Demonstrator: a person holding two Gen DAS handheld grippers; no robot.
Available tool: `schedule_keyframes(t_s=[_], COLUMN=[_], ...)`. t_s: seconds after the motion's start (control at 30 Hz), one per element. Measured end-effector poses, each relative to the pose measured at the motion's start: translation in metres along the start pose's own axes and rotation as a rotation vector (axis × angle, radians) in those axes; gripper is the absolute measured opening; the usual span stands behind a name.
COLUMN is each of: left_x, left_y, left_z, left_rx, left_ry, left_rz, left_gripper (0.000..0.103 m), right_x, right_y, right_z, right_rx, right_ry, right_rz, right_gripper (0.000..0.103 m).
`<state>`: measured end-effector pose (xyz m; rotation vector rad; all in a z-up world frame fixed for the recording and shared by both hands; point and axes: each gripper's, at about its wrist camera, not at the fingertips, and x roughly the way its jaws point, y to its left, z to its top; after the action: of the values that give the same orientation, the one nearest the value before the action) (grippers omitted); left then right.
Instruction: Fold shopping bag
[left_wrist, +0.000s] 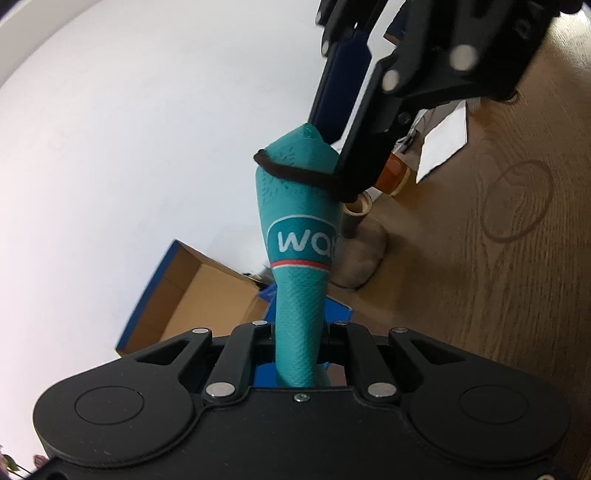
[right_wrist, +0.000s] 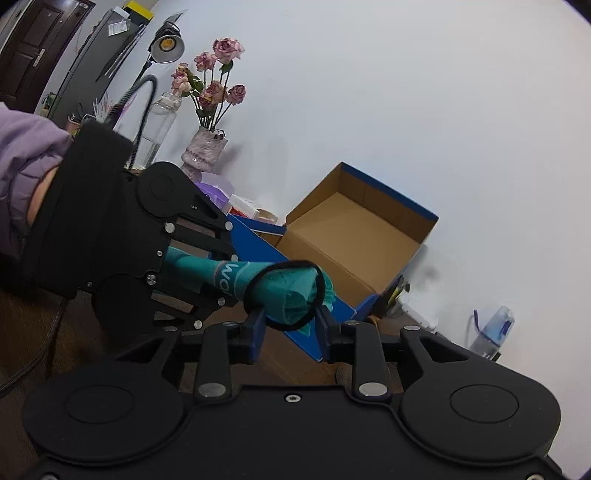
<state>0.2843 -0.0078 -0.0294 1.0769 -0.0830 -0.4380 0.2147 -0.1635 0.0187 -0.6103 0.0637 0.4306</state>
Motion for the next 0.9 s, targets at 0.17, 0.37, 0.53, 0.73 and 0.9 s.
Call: schedule_keyframes(t_s=[0.17,0.37,0.53,0.73,0.9], left_x=[-0.001,-0.007,-0.01,-0.012,-0.013], left_y=[-0.006,-0.014,-0.024,-0.031,-0.035], left_z=[-0.004,-0.011,-0.022,-0.02,-0.015], left_rx=[0.071,0.122,0.194,0.272,0.255], left_ry=[-0.023,-0.091,-0.13,-0.178,-0.192], left_rz=[0.004,0.054,0.105,0.109,0.086], left_gripper=[0.011,0.011,0.011,0.01,0.01], right_x=[-0.001,-0.001,-0.001,0.008,0.011], right_y=[-0.003,-0.01,-0.016,-0.014,-0.008], right_z=[0.0,-0.001,-0.001,0.002,0.0], right_rx=[0.005,0.036,0.061,0.005,-0.002], right_ry=[-0.012,-0.021,-0.028,0.006,0.012], right_rz=[0.039,0.105,0.159,0.183,0.227], right_gripper=[0.036,0.041,0.042,0.063,0.062])
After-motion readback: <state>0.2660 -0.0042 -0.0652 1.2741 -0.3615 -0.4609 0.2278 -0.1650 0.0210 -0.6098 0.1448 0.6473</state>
